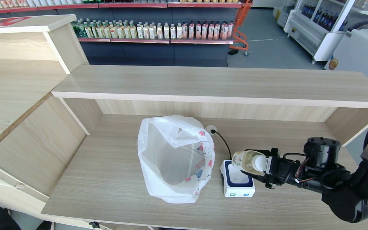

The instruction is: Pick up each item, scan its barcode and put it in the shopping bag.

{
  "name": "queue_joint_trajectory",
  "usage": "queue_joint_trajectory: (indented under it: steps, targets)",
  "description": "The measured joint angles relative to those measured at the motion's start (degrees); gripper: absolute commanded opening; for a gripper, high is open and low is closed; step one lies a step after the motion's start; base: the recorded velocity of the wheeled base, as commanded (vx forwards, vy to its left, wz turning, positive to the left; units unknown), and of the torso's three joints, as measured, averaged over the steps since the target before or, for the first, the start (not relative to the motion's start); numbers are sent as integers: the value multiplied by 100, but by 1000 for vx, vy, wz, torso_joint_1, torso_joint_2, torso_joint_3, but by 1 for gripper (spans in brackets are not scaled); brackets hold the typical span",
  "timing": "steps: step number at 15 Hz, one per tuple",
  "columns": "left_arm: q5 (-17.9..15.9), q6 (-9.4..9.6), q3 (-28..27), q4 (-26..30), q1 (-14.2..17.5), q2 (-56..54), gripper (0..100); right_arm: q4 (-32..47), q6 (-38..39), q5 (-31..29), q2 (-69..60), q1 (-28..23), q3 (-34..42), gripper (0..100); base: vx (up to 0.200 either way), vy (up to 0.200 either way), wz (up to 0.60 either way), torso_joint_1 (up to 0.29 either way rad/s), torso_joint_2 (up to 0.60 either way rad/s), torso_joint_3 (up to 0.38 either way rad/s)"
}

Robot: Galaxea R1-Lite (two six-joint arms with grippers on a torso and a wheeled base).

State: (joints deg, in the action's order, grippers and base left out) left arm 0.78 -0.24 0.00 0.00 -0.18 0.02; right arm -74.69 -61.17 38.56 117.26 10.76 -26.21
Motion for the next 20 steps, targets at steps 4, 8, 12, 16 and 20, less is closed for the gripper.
queue_joint_trajectory:
  steps: [4,8,12,16,20]
  targets:
    - [-2,0,0,0,0,0,100,-17,-6,4,158,10,-210,0,0,0,0,0,0,0]
    - [0,2,0,0,-2,0,100,-123,-11,11,338,15,-286,0,0,0,0,0,0,0]
    - [-2,0,0,0,2,0,100,-206,-2,2,438,10,-325,0,0,0,0,0,0,0]
    - [-2,0,0,0,0,0,100,-183,260,15,341,0,-302,0,0,0,0,0,0,0]
    - [0,0,0,0,0,0,100,-211,2094,15,-266,-18,-182,0,0,0,0,0,0,0]
